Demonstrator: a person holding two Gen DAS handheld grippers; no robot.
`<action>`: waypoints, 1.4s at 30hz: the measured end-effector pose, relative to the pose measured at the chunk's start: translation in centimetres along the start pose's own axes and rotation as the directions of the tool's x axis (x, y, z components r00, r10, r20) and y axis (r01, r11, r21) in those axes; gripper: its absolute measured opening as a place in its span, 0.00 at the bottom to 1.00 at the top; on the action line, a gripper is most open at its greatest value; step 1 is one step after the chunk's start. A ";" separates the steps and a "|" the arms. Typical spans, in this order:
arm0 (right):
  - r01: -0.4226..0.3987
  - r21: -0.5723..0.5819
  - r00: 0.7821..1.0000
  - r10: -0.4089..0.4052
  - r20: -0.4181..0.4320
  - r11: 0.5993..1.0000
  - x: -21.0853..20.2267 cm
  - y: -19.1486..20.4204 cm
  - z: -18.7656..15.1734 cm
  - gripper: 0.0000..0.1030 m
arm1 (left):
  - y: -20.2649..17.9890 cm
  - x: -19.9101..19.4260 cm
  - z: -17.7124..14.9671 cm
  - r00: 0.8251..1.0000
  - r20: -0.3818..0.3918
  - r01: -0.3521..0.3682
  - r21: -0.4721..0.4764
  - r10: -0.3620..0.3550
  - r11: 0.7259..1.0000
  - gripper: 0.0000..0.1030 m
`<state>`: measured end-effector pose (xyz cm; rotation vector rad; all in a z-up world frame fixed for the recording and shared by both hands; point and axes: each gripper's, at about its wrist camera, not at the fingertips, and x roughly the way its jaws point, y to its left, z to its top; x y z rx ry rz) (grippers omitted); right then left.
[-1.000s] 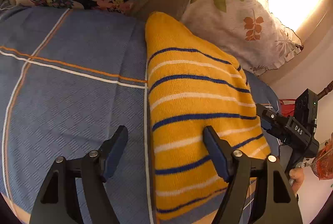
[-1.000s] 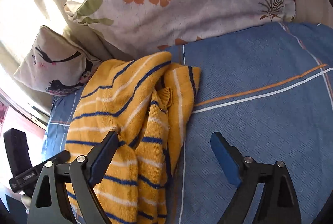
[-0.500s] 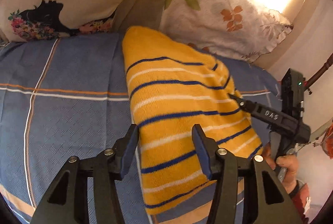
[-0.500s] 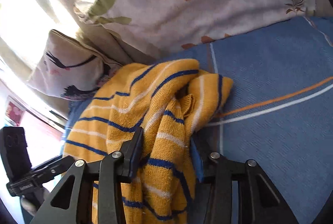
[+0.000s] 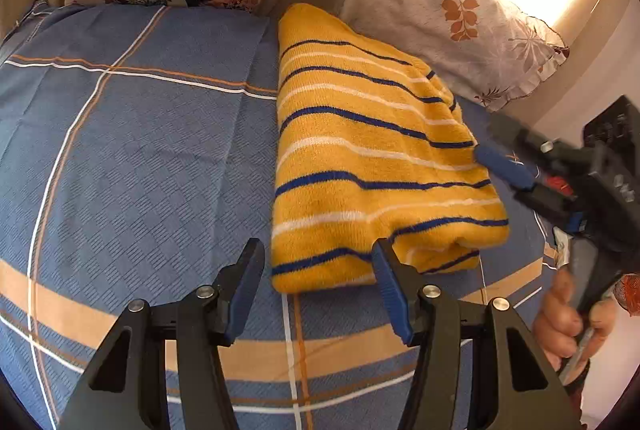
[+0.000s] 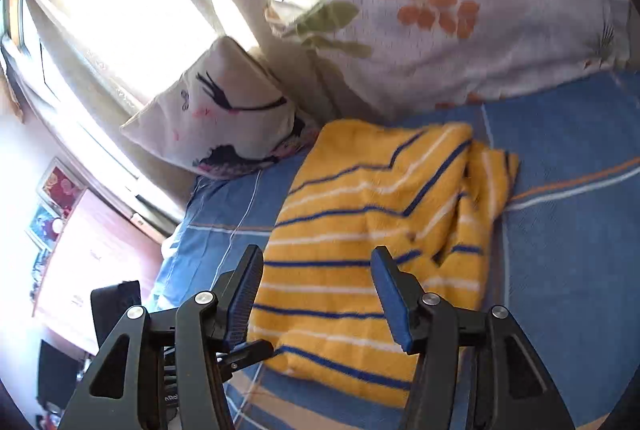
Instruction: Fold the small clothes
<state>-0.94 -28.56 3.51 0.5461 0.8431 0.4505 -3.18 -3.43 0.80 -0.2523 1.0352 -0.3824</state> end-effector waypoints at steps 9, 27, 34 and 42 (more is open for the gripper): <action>0.152 0.010 0.988 -0.151 -0.042 0.988 -0.7 -2.9 -6.9 0.55 | 2.8 -4.7 -3.7 0.990 0.117 -0.077 -0.030 0.080 0.997 0.64; 0.355 -0.195 0.929 -0.368 -0.036 0.914 11.5 4.2 5.4 0.61 | 3.9 -6.2 -5.6 0.977 0.177 -0.117 -0.016 0.118 0.993 0.65; 0.437 -0.277 0.882 -0.468 -0.051 0.856 14.2 4.5 4.5 0.69 | 4.1 -6.6 -5.6 0.974 0.198 -0.111 -0.013 0.112 0.994 0.65; 0.493 -0.361 0.855 -0.517 0.035 0.792 8.7 6.2 -1.1 0.81 | 4.3 -7.0 -6.2 0.972 0.205 -0.115 -0.023 0.117 0.993 0.65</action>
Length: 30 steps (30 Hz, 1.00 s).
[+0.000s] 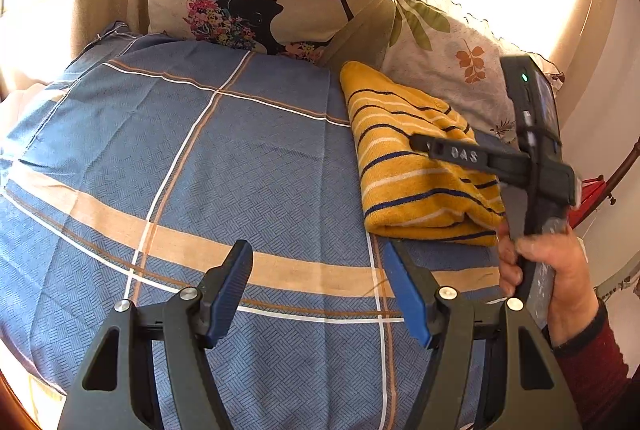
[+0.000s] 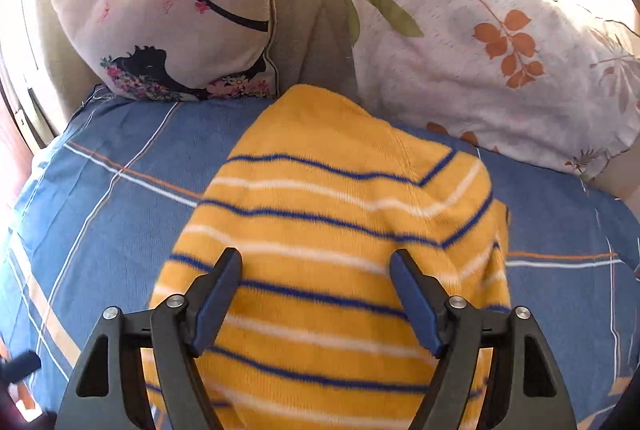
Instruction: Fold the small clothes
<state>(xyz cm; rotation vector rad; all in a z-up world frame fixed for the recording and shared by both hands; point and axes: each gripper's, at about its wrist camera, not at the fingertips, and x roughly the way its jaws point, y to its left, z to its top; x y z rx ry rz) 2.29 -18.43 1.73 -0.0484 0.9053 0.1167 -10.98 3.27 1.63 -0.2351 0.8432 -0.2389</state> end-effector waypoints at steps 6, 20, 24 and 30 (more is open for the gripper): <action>-0.029 0.058 0.999 0.031 -0.037 0.998 -3.2 -1.7 -7.3 0.82 | -1.1 -1.6 -0.6 1.000 0.031 0.001 0.029 -0.002 1.000 0.66; -0.074 0.279 0.982 0.020 0.190 0.958 -14.9 -5.3 -16.0 0.86 | -5.8 -9.1 -3.4 0.909 0.373 -0.240 0.105 0.186 0.965 0.97; -0.051 0.279 0.969 -0.020 0.244 0.959 -17.0 -4.7 -16.6 0.89 | -6.2 -10.3 -4.1 0.860 0.435 -0.328 0.077 0.265 0.941 0.98; -0.064 0.275 0.973 -0.001 0.231 0.959 -16.6 -3.9 -17.4 0.90 | -6.0 -8.5 -4.6 0.919 0.324 -0.262 0.073 0.225 0.962 0.98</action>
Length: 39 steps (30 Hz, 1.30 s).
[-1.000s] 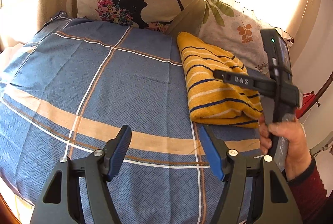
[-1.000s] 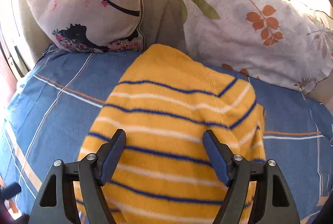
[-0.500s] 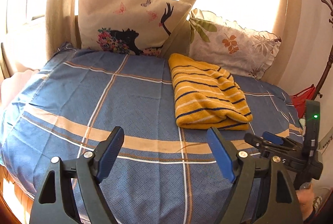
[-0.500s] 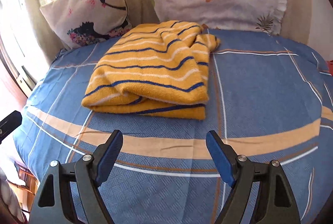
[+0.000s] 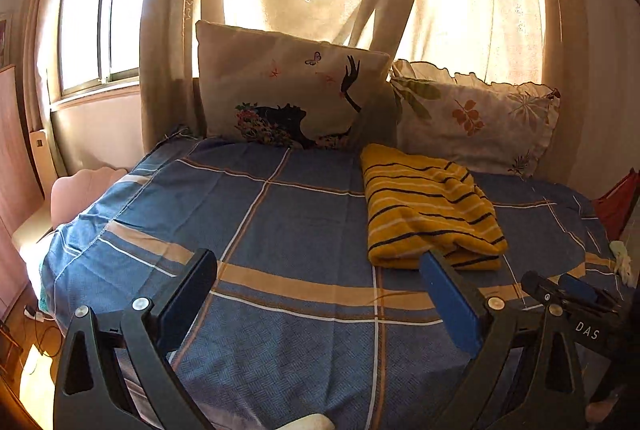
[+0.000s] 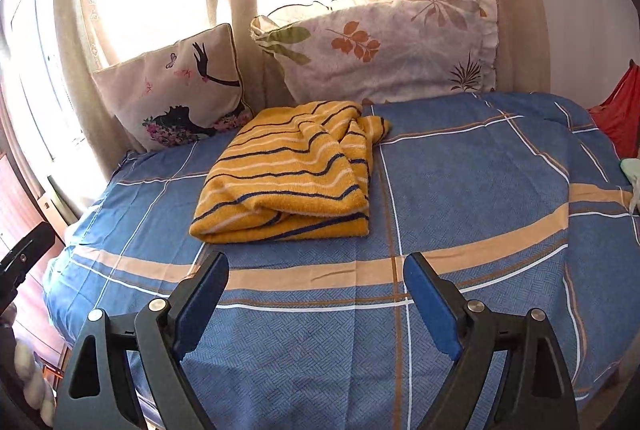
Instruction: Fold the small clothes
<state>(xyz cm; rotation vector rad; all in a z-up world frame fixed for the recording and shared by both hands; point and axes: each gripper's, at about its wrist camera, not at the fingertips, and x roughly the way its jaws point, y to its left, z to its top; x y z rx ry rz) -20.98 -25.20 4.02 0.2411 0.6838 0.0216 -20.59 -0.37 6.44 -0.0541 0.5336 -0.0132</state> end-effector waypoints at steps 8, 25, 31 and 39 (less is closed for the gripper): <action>0.018 -0.006 0.999 -0.018 -0.040 1.000 1.7 -0.2 -0.5 0.90 | -2.2 3.7 -1.6 0.991 -0.130 -0.013 0.062 0.021 0.998 0.98; 0.042 0.009 0.992 -0.041 -0.117 0.999 5.8 -1.2 0.2 0.90 | -2.8 9.0 -2.2 0.956 -0.294 0.008 0.070 0.013 0.998 0.98; 0.047 0.013 0.990 -0.045 -0.135 0.999 6.8 -1.7 0.6 0.90 | -2.8 10.3 -2.3 0.946 -0.324 0.010 0.056 0.009 0.998 0.98; 0.057 0.039 0.987 -0.050 -0.156 0.998 8.3 -2.7 0.7 0.90 | -3.1 12.4 -2.5 0.929 -0.370 0.018 0.053 0.003 0.998 0.98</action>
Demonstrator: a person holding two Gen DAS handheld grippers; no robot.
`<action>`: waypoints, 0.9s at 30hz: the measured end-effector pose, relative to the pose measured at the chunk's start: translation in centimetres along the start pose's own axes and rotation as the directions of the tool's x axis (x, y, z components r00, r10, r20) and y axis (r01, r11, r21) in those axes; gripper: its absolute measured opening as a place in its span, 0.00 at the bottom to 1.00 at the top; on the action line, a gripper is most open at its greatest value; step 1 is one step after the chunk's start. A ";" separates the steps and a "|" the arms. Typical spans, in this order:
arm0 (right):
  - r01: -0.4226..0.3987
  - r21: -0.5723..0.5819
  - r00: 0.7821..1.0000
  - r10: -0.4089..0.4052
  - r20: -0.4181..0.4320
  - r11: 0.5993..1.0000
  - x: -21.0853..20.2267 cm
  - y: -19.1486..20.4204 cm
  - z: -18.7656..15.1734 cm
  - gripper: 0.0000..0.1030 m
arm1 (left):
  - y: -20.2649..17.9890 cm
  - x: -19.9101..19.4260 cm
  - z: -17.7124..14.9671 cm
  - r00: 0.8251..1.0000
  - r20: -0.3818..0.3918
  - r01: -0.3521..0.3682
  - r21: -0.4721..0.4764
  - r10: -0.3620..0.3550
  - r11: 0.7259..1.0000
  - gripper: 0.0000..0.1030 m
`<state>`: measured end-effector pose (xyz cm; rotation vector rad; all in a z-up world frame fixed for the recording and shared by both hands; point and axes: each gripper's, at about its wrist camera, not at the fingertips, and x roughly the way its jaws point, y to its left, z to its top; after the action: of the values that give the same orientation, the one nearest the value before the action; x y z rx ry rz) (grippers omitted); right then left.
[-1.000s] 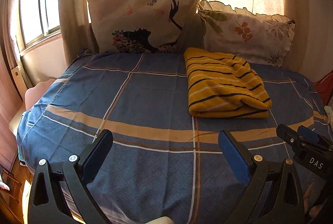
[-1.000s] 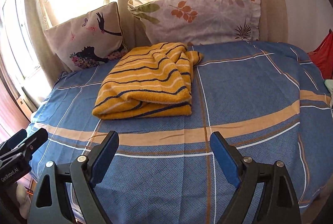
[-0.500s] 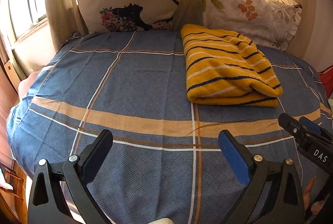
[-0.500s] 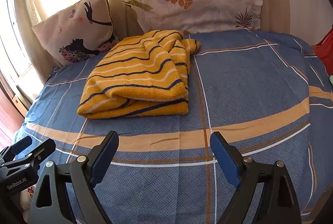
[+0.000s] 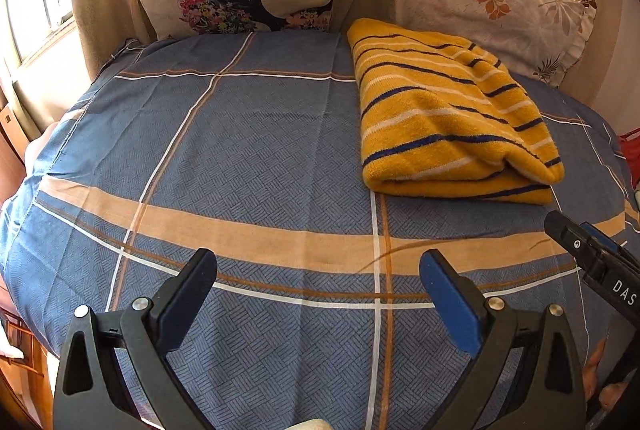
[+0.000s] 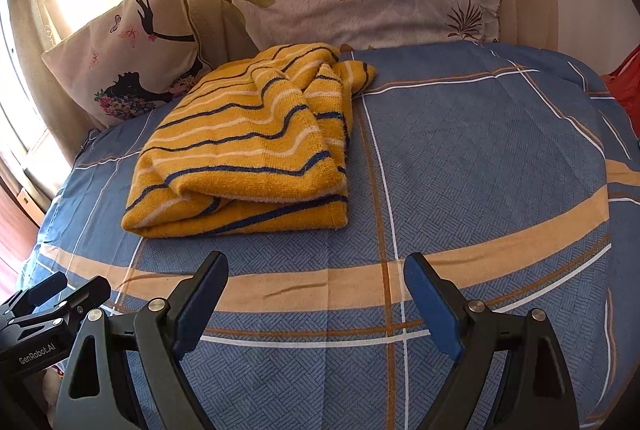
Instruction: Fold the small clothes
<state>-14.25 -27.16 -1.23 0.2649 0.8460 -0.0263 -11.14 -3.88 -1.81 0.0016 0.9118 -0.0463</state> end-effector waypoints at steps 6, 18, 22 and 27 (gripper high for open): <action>-0.002 0.023 1.000 0.002 -0.026 1.000 1.5 -0.8 0.2 0.90 | -0.1 1.6 0.4 0.999 -0.035 -0.005 0.001 0.005 1.000 0.98; -0.024 -0.003 0.999 0.024 -0.022 1.000 2.3 -0.4 0.3 1.00 | -0.4 4.3 0.5 0.997 -0.066 -0.029 -0.014 0.028 0.999 1.00; -0.054 0.020 0.999 0.054 -0.006 0.998 2.0 -0.9 0.1 1.00 | -0.4 4.3 0.4 0.999 -0.028 -0.037 -0.026 0.036 0.999 1.00; -0.140 0.082 0.990 0.137 0.036 0.987 1.5 -2.1 -0.1 1.00 | -0.2 4.6 0.6 0.999 -0.017 -0.034 -0.037 0.034 0.999 1.00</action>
<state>-13.61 -29.07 -2.88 0.4012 0.7961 0.0637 -7.85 -4.27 -5.04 -0.0174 0.9291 0.0025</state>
